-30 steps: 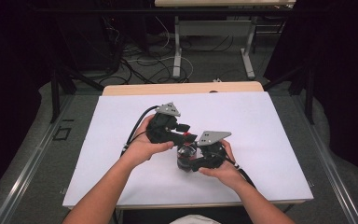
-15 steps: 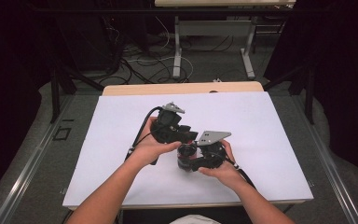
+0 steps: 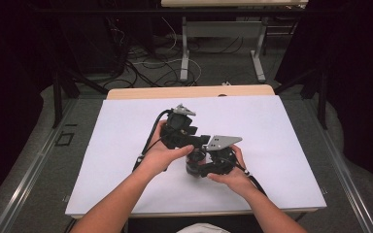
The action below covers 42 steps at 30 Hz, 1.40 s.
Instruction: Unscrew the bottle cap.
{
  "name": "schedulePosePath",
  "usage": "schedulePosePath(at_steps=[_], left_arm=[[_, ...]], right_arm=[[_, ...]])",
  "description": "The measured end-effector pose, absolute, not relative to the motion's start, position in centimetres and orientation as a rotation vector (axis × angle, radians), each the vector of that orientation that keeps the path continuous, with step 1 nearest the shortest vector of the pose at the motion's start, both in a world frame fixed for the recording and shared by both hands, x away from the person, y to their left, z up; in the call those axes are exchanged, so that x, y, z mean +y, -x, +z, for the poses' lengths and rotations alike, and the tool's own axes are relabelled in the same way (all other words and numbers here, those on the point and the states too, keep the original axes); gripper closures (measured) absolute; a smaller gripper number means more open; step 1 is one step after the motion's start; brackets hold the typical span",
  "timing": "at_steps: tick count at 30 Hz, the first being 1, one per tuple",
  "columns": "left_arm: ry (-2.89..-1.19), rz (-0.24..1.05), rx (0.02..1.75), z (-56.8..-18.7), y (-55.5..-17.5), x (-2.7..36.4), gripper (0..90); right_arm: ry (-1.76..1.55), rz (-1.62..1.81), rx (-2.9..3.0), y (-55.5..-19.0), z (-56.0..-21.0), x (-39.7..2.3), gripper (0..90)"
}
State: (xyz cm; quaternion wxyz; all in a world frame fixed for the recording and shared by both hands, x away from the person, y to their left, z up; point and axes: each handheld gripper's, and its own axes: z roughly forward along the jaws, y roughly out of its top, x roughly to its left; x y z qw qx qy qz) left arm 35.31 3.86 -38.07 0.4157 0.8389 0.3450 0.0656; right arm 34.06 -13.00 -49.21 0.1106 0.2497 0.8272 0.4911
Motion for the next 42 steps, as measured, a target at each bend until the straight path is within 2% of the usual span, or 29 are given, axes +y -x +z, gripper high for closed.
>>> schedulePosePath(at_steps=[10, 17, 21, 26, 31, 42], left_arm=[[-2.141, 0.165, 0.633, -38.3, -35.7, 5.6, 40.9], [-2.132, 0.132, 0.621, -38.8, -36.0, 6.1, 43.3], [-2.144, 0.096, 0.590, -38.9, -36.3, 6.0, 48.6], [-2.153, 0.079, 0.601, -39.1, -36.4, 5.5, 53.5], [-2.135, 0.087, 0.672, -39.0, -36.0, 5.0, 63.3], [-2.102, 0.105, 0.942, -38.4, -35.5, 4.2, 65.1]], right_arm=[[-0.727, 1.463, 2.439, -34.1, -49.1, -13.1, 29.7], [-0.718, 1.454, 2.456, -34.0, -49.1, -13.0, 29.7], [-0.719, 1.463, 2.443, -34.0, -49.2, -12.9, 29.7], [-0.714, 1.459, 2.451, -34.0, -49.2, -12.8, 29.7], [-0.721, 1.458, 2.449, -34.0, -49.2, -12.8, 29.7], [-0.712, 1.441, 2.454, -33.9, -49.3, -12.7, 29.7]])
